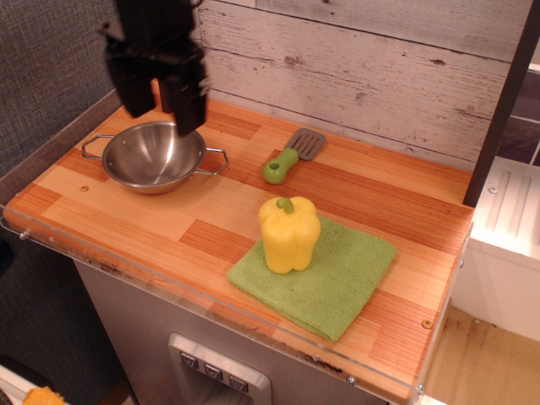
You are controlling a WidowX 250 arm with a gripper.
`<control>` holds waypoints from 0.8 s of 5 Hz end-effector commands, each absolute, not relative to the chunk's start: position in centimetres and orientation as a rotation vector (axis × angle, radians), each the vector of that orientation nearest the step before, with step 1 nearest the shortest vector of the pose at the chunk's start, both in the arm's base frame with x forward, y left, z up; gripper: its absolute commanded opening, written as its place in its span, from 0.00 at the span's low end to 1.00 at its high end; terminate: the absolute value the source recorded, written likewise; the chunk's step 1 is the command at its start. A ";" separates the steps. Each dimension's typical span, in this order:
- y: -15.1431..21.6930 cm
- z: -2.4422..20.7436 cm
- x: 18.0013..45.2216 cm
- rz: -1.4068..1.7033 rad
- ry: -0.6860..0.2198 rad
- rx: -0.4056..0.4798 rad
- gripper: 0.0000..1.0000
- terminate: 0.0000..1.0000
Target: Place the colander behind the green towel
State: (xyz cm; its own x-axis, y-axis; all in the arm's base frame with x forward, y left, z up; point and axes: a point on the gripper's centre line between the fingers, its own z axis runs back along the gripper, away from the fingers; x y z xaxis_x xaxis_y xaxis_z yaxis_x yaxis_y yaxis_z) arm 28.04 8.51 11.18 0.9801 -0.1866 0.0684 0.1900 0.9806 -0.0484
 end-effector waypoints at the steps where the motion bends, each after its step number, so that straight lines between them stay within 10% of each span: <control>1: 10.5 7.4 27.4 -0.303 -0.094 -0.052 1.00 0.00; 4: 9.5 2.5 29.1 -0.306 0.008 -0.072 1.00 0.00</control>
